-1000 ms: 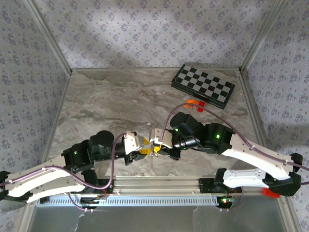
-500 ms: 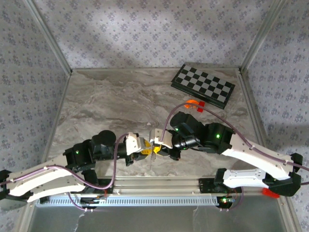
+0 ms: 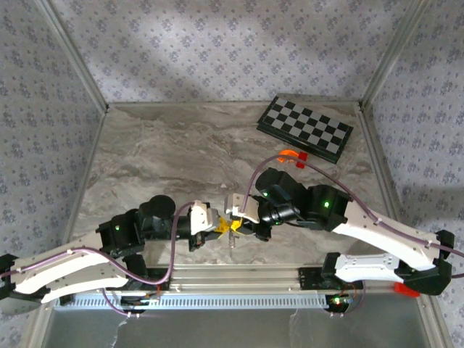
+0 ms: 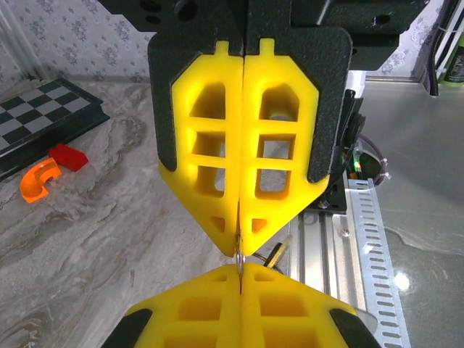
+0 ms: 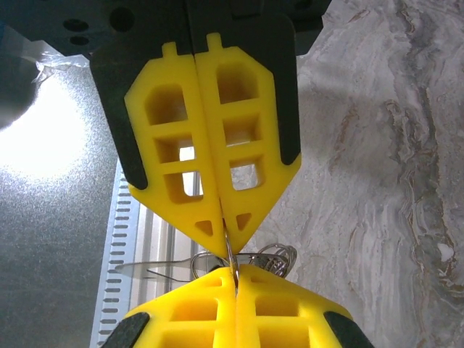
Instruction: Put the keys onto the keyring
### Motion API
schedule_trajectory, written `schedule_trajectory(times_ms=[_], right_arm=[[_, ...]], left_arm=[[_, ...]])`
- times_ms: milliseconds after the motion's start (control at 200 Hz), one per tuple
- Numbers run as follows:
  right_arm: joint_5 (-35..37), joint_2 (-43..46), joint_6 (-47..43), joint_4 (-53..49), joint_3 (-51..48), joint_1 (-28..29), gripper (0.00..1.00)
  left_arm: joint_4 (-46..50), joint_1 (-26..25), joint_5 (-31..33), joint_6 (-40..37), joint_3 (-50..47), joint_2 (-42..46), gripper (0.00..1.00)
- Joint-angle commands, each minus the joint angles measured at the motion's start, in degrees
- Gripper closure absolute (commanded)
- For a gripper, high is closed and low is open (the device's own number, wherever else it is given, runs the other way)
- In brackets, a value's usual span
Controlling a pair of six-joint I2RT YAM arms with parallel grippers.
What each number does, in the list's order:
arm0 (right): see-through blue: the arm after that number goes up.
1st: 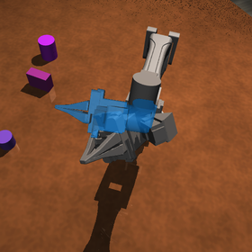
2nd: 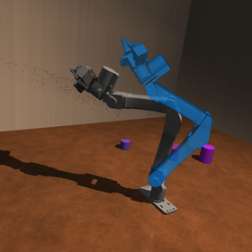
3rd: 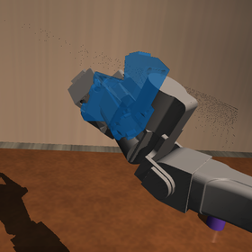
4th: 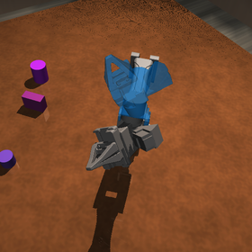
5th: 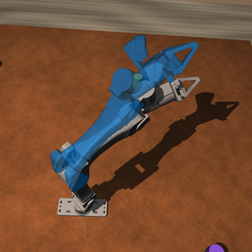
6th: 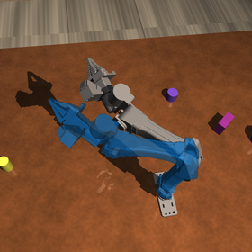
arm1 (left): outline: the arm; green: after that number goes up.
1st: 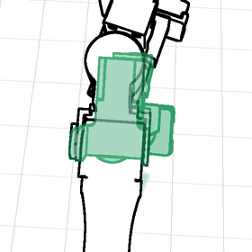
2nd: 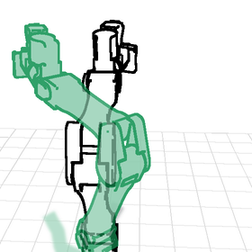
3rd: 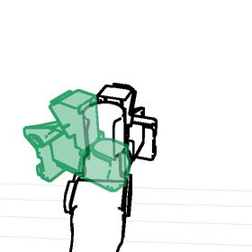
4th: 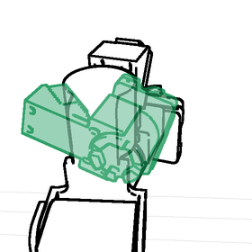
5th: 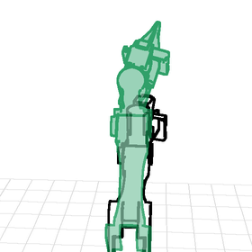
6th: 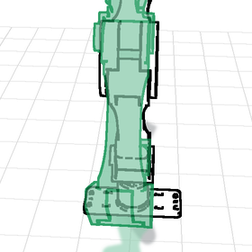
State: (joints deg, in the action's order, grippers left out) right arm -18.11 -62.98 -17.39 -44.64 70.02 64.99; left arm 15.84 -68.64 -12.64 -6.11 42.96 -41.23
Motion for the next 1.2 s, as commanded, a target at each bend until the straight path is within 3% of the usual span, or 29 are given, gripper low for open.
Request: schedule_trajectory(times_ms=[0, 55, 290, 515, 760, 1194], right_arm=[[-0.8, 1.3, 1.2, 3.1, -0.7, -0.4, 1.0], [-0.7, 2.1, 1.6, 4.2, -1.2, -0.5, 1.0], [-5.6, 6.9, 8.7, 17.7, -9.4, -3.3, 0.77], [-7.2, 10.2, 11.9, 23.3, -12.8, -5.7, 0.75], [-9.9, 12.4, 12.5, 23.9, -13.9, -7.2, 0.69], [-16.8, 14.3, 9.9, 21.1, -14.2, -8.1, 0.75]], left_arm=[[-5.7, -0.3, -3.2, 0.9, -1.0, 1.6, 1.0], [-8.7, -0.4, -2.9, 1.6, -2.5, 2.5, 1.0], [-22.4, -0.3, -4.5, 4.3, -8.4, 5.0, 1.0], [-34.9, -0.4, -7.7, 7.3, -12.9, 5.5, 1.0], [-36.2, -0.4, -8.1, 8.7, -13.5, 5.7, 1.0], [-34.5, -0.4, -7.8, 8.4, -12.3, 5.1, 1.0]])
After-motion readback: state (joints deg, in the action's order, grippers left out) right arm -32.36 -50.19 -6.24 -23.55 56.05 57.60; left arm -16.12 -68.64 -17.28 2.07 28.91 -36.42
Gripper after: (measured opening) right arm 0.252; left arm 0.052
